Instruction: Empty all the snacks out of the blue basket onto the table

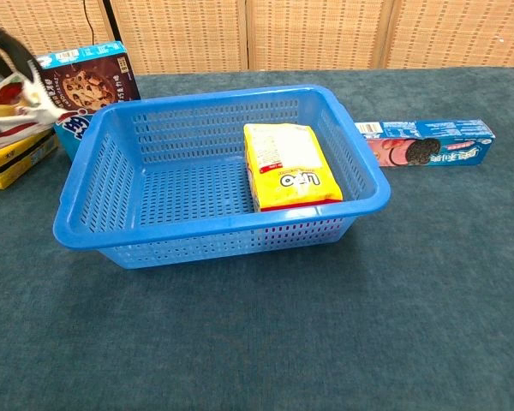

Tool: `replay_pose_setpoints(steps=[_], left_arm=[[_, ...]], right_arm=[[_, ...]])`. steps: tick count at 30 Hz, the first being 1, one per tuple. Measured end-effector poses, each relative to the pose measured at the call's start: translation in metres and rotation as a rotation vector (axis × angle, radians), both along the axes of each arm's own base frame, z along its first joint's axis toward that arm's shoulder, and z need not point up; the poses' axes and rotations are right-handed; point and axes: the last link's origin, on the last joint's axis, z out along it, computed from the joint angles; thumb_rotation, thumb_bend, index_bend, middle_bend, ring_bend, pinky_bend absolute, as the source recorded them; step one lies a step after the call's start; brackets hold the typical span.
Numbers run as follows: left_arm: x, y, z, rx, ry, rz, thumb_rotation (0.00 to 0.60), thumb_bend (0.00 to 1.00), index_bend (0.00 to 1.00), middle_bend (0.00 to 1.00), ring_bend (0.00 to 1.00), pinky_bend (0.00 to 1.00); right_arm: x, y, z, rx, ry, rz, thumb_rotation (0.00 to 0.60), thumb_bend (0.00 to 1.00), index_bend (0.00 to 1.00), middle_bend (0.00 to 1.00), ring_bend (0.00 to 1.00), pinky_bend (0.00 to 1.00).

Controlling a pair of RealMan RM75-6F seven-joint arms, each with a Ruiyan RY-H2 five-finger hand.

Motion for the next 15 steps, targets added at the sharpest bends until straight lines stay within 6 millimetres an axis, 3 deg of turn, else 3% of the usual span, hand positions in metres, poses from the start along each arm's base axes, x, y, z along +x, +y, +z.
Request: replay_pose_setpoints(steps=[5, 7, 8, 9, 11, 15], left_arm=[[-0.058, -0.015, 0.014, 0.027, 0.053, 0.078, 0.600, 0.17, 0.39, 0.24, 0.25, 0.45], [-0.076, -0.019, 0.014, 0.031, 0.072, 0.104, 0.600, 0.12, 0.23, 0.12, 0.13, 0.38], [-0.083, -0.021, 0.014, 0.025, 0.082, 0.113, 0.600, 0.08, 0.11, 0.04, 0.05, 0.27], [-0.088, -0.024, 0.012, 0.010, 0.093, 0.120, 0.600, 0.05, 0.02, 0.00, 0.00, 0.15], [-0.095, -0.029, 0.008, -0.038, 0.105, 0.129, 0.600, 0.03, 0.00, 0.00, 0.00, 0.02], [-0.094, -0.031, 0.004, -0.069, 0.077, 0.098, 0.600, 0.02, 0.00, 0.00, 0.00, 0.00]], right_arm=[[-0.001, 0.000, 0.001, 0.003, -0.003, -0.005, 0.600, 0.00, 0.00, 0.00, 0.00, 0.00], [-0.001, 0.001, 0.001, 0.003, -0.004, -0.005, 0.600, 0.00, 0.00, 0.00, 0.00, 0.00], [-0.001, 0.001, 0.001, 0.002, -0.004, -0.005, 0.600, 0.00, 0.00, 0.00, 0.00, 0.00], [0.000, 0.001, 0.001, 0.001, -0.004, -0.005, 0.600, 0.00, 0.00, 0.00, 0.00, 0.00], [0.000, 0.001, 0.001, 0.001, -0.005, -0.005, 0.600, 0.00, 0.00, 0.00, 0.00, 0.00], [0.000, 0.001, 0.001, 0.001, -0.004, -0.004, 0.600, 0.00, 0.00, 0.00, 0.00, 0.00]])
